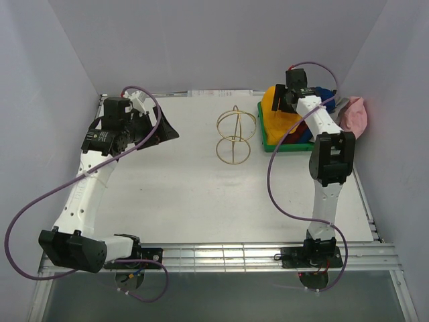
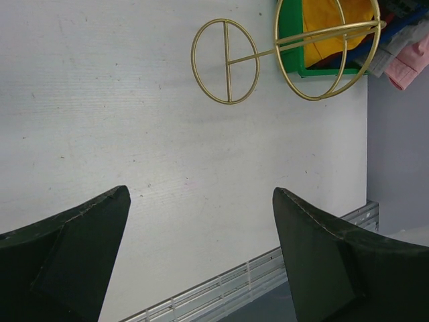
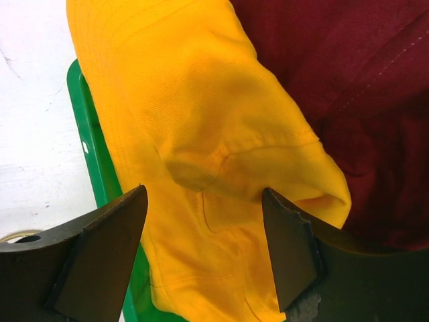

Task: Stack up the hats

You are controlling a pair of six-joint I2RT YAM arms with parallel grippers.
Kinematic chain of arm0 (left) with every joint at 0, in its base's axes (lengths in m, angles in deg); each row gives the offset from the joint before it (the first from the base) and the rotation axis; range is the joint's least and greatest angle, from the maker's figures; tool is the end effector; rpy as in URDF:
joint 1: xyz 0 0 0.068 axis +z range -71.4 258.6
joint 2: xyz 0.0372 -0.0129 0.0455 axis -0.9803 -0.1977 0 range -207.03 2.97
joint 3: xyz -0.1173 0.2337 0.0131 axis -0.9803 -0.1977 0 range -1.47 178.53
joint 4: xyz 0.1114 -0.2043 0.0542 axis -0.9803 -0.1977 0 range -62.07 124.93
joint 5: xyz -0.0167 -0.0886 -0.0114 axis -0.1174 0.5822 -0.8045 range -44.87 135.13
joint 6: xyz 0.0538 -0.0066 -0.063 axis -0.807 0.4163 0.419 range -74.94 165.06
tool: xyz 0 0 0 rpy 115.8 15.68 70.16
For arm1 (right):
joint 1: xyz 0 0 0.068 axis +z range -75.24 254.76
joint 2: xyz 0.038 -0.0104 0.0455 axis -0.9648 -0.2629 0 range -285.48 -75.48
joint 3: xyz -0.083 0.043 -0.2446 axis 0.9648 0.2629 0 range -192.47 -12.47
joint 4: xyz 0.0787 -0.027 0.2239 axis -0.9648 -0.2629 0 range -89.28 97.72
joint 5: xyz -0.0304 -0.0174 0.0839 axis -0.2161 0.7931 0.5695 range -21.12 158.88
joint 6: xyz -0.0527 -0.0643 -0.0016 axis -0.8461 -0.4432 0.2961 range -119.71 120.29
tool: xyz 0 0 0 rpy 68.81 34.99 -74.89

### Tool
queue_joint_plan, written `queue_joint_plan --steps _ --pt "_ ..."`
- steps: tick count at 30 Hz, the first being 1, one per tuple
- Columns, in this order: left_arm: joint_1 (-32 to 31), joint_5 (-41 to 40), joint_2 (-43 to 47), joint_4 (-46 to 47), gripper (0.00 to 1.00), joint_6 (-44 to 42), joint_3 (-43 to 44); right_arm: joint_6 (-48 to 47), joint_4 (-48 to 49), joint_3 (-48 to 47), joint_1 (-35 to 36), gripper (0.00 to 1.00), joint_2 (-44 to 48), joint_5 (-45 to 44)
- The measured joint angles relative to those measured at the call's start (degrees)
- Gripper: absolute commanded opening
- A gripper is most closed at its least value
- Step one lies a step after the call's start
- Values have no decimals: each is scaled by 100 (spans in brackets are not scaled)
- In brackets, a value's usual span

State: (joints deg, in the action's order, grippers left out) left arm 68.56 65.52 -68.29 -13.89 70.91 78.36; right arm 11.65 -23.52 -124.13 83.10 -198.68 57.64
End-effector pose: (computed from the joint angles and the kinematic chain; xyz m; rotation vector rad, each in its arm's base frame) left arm 0.2482 -0.0695 0.3531 -0.1274 2.3238 -0.7281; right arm 0.4900 0.0576 0.2409 0.1592 2.2949 -0.0512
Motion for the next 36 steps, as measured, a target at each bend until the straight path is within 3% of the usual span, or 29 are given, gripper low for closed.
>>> queue_joint_plan --steps 6,9,15,23,36 --pt "0 -2 -164 33 97 13 -70 -114 144 0 144 72 -52 -374" --pt "0 -4 -212 63 97 15 -83 -184 225 -2 197 63 -70 -557" --pt "0 0 -221 120 96 55 -140 -302 273 -155 192 44 -186 -708" --pt "0 0 -229 129 96 81 -140 -341 267 -260 190 8 -315 -706" --pt "0 262 -229 522 90 260 -181 -367 -273 -1178 192 8 -52 -667"
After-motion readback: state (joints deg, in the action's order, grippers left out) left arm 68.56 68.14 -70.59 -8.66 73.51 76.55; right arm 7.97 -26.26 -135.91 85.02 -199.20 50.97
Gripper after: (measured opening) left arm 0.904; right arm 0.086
